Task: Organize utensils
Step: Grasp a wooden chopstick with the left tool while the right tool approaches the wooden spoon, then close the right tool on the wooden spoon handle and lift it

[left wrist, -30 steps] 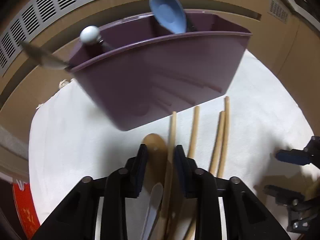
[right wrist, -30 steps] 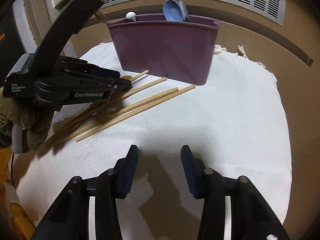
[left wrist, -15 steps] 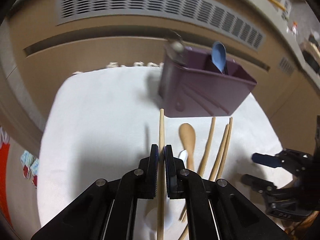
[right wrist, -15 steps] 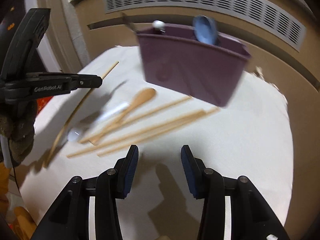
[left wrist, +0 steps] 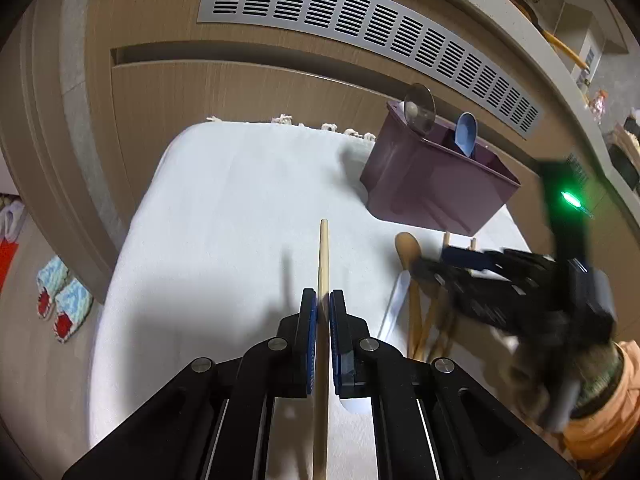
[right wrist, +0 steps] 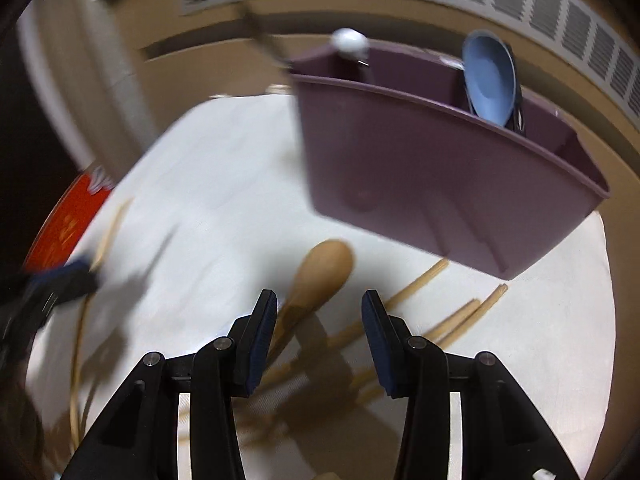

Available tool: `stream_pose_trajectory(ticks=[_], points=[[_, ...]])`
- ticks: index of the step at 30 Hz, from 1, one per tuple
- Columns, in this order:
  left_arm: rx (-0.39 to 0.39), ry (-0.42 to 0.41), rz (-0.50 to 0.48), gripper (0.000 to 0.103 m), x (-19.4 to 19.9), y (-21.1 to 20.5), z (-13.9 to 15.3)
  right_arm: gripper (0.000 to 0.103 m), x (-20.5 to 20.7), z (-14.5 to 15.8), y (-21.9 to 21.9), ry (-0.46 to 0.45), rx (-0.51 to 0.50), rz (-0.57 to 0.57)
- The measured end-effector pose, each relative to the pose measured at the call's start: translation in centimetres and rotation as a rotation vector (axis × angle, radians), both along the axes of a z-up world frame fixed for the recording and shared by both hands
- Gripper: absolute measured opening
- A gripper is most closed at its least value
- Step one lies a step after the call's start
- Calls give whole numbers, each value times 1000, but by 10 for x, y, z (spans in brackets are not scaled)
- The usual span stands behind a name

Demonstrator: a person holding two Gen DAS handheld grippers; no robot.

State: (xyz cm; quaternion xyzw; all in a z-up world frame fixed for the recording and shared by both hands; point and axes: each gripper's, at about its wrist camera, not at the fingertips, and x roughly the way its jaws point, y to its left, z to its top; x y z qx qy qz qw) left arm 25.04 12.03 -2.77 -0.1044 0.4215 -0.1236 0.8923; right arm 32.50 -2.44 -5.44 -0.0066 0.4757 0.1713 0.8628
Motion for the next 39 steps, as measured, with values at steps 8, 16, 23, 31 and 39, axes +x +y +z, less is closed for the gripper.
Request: stream_pose_trajectory(ticks=[8, 16, 23, 31, 39], points=[[-4, 6, -3, 7, -2, -4, 1, 38, 14, -12, 15, 39, -53, -55], [4, -53, -31, 7, -12, -19, 22, 4, -12, 10, -12, 3, -1, 20], [15, -160, -90, 7, -26, -43, 63, 2, -49, 46, -52, -98, 23, 63], [24, -196, -104, 7, -29, -50, 78, 37, -36, 28, -38, -68, 2, 80], [8, -198, -87, 6, -33, -39, 78, 45, 5, -7, -11, 6, -69, 3]])
